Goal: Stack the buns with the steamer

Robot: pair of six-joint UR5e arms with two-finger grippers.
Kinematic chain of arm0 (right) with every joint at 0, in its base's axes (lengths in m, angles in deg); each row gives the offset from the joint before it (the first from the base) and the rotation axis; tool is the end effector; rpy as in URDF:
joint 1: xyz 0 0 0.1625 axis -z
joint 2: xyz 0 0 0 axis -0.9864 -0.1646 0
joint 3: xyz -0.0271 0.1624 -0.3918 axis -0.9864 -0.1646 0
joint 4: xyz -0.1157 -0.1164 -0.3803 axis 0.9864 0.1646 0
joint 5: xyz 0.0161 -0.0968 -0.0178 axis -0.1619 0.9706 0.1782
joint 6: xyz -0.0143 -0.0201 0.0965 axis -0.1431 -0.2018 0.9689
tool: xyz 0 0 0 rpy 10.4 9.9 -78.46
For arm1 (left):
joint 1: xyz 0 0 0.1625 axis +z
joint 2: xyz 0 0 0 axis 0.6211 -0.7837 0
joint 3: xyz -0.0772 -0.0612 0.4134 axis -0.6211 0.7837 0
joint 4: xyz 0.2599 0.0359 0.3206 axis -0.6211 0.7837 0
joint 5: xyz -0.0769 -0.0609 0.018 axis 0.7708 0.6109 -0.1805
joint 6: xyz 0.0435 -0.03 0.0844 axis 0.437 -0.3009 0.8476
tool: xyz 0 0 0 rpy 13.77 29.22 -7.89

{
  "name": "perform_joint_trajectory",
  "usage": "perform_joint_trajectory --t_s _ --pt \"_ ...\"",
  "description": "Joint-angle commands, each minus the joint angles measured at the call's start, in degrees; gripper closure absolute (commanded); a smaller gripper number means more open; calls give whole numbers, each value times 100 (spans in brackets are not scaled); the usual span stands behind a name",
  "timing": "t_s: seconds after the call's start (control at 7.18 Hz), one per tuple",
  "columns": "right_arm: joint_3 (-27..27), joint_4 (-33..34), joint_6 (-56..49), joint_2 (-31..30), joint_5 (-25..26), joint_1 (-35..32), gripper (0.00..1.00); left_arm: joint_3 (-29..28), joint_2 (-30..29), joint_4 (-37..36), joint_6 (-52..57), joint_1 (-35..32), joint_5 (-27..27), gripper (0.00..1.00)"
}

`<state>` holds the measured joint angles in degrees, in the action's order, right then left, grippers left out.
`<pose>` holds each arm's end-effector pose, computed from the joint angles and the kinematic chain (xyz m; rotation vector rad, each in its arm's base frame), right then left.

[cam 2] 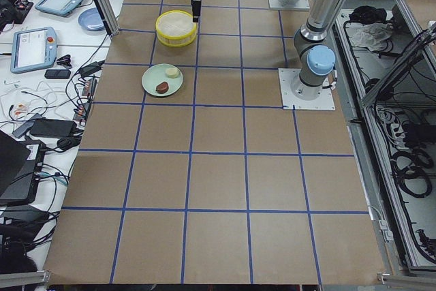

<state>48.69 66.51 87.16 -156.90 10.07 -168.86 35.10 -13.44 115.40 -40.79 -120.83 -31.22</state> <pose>0.1187 -0.5051 0.5248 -0.0245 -3.1362 0.1364 -0.0651 -0.5123 0.5411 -0.1481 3.1131 -0.1517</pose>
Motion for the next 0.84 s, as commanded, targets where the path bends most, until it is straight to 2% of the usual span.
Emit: perform_joint_trajectory --t_s 0.0,0.28,0.42,0.7 --pt "8 23 76 -74 -2 9 0 34 22 8 -48 -1 30 0" --pt "-1 129 60 152 41 139 0 35 -83 -53 -66 26 117 0" --pt "-45 103 68 241 24 384 0 43 -188 -332 3 61 135 0" --pt "-45 111 -883 399 85 1348 0 131 -669 -1077 4 70 153 0"
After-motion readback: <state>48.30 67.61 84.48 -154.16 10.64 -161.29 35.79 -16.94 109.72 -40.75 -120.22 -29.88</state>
